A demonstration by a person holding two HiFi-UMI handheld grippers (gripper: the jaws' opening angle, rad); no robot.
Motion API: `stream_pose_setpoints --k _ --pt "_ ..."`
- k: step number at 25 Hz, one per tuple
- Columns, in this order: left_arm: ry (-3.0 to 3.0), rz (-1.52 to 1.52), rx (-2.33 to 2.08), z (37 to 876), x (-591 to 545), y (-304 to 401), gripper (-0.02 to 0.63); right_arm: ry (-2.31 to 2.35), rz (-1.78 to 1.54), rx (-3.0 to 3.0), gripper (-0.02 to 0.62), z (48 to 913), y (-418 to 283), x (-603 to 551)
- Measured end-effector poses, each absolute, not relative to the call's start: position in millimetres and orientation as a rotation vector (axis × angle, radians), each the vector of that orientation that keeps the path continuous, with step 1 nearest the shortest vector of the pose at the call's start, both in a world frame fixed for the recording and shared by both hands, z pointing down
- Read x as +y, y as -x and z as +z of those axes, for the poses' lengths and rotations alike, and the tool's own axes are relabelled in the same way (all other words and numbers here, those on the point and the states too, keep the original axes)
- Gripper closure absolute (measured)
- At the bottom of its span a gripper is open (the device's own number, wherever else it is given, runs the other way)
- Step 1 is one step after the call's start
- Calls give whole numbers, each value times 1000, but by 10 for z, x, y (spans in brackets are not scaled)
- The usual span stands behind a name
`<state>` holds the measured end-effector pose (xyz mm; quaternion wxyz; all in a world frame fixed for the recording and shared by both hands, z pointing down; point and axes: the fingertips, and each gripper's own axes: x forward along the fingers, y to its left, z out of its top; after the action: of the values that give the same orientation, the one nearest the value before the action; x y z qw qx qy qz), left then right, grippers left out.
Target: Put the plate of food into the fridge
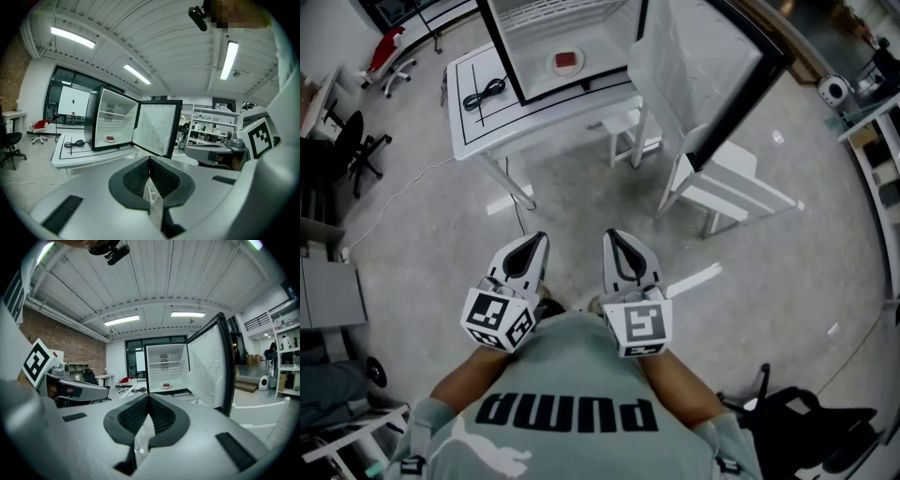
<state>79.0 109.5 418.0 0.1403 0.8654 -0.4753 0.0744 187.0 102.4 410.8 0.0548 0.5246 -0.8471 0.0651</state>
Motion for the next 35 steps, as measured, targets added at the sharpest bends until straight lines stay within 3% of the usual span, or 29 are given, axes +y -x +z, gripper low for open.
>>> stream_pose_setpoints --k 23,35 --pt "-2573 228 -1276 4216 1460 230 600 -1699 215 -2461 591 4090 -904 1583" --pt "-2601 229 -1249 4218 1533 297 600 -1697 234 -2429 592 4135 -786 1774"
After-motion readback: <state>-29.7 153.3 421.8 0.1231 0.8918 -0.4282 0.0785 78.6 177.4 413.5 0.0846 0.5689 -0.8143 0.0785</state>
